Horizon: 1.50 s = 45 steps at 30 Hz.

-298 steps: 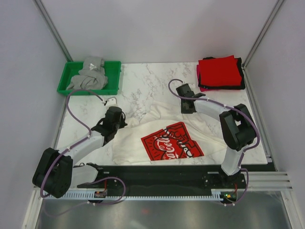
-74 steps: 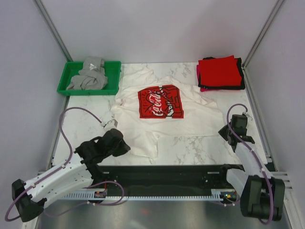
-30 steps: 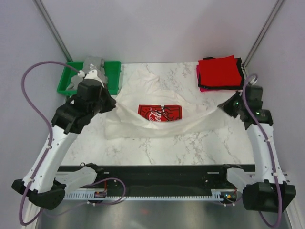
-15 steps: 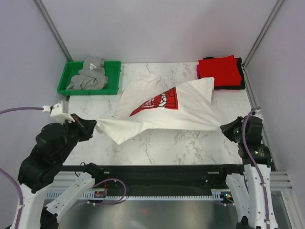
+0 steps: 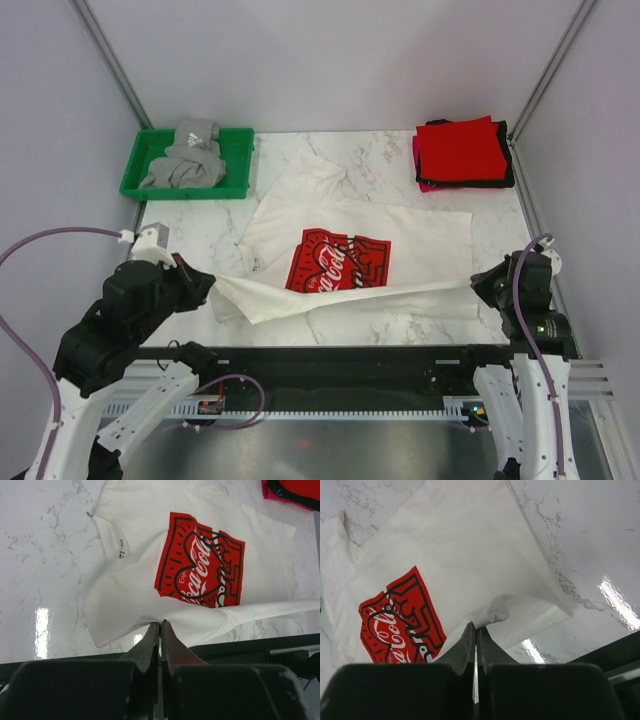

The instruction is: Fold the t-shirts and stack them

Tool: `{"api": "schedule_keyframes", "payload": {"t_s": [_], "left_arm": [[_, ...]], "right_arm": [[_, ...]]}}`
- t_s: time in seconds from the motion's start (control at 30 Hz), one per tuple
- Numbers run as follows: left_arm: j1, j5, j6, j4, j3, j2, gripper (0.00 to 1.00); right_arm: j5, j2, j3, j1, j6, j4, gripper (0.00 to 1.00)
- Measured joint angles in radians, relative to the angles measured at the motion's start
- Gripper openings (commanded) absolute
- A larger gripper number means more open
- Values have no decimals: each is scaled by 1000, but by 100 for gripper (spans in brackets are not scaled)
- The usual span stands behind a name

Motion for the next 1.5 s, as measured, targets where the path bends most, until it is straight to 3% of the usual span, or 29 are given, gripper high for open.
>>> {"api": "schedule_keyframes", "payload": {"t_s": [0.13,0.43,0.7,0.83,1.17,1.27,1.33,1.37,1.4,1.5], "left_arm": [[0,37,0,9,-77,68,2],[12,69,40,136,-118,458,2],[198,100,144,262,-27,784,2],[283,175,211,315,136,1048,2],[290,246,294,343,334,1245,3],[290,262,303,338,379,1305,13],[290,266,315,337,419,1347,43],[290,266,323,335,443,1367,53],[290,264,328,328,471,1388,63],[290,256,328,317,517,1411,71]], "right_arm": [[-6,43,-3,2,-11,20,0],[-9,200,-83,2,-13,117,0],[14,509,-93,2,-10,311,0],[36,638,-93,0,-4,399,0],[66,734,-67,-7,-3,492,0],[73,760,-68,-11,-3,503,0],[78,769,-68,-21,-3,512,10],[77,774,-68,-28,-6,521,33],[74,784,-65,-36,-10,529,79],[53,829,-31,-53,-50,526,96]]}}
